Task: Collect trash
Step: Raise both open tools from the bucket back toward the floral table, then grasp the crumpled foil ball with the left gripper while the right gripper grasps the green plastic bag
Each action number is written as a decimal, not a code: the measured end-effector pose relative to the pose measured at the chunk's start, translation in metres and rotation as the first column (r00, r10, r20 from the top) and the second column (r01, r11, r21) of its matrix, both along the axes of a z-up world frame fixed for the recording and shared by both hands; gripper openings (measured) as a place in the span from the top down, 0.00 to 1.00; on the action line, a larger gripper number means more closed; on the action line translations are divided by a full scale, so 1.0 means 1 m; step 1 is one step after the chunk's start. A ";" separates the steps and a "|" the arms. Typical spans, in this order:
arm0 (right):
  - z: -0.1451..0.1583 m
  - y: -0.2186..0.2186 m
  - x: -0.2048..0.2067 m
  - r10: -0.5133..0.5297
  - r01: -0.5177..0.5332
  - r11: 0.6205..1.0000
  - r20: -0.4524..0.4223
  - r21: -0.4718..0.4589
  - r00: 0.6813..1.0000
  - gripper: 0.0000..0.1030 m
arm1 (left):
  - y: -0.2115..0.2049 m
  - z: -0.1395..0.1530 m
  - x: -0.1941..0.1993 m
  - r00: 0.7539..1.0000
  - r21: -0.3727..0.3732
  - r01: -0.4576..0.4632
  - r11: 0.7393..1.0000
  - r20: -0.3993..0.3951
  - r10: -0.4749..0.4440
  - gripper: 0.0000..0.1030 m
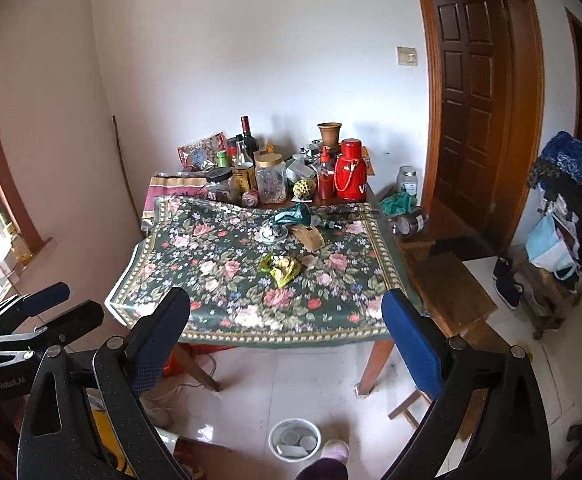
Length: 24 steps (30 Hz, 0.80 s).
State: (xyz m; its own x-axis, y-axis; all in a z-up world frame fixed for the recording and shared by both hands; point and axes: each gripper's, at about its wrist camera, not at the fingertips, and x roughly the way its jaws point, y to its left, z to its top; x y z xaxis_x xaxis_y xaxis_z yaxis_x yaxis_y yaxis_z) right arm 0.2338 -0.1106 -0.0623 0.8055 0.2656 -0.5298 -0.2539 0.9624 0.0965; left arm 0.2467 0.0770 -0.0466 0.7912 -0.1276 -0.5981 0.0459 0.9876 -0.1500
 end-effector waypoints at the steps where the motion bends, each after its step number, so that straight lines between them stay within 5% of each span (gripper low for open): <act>1: 0.001 -0.001 0.009 0.008 -0.008 1.000 -0.001 0.000 1.000 0.07 | -0.001 0.000 0.012 1.000 0.000 -0.009 1.000 -0.002 0.009 0.14; 12: 0.028 -0.027 0.126 0.060 -0.060 0.998 0.014 -0.019 0.998 0.07 | -0.029 0.010 0.144 0.997 0.003 -0.073 0.997 0.005 0.073 0.14; 24: 0.011 -0.022 0.227 0.092 -0.093 0.996 -0.075 -0.004 0.993 0.07 | -0.028 -0.012 0.242 0.992 0.022 -0.105 0.994 -0.061 0.107 0.14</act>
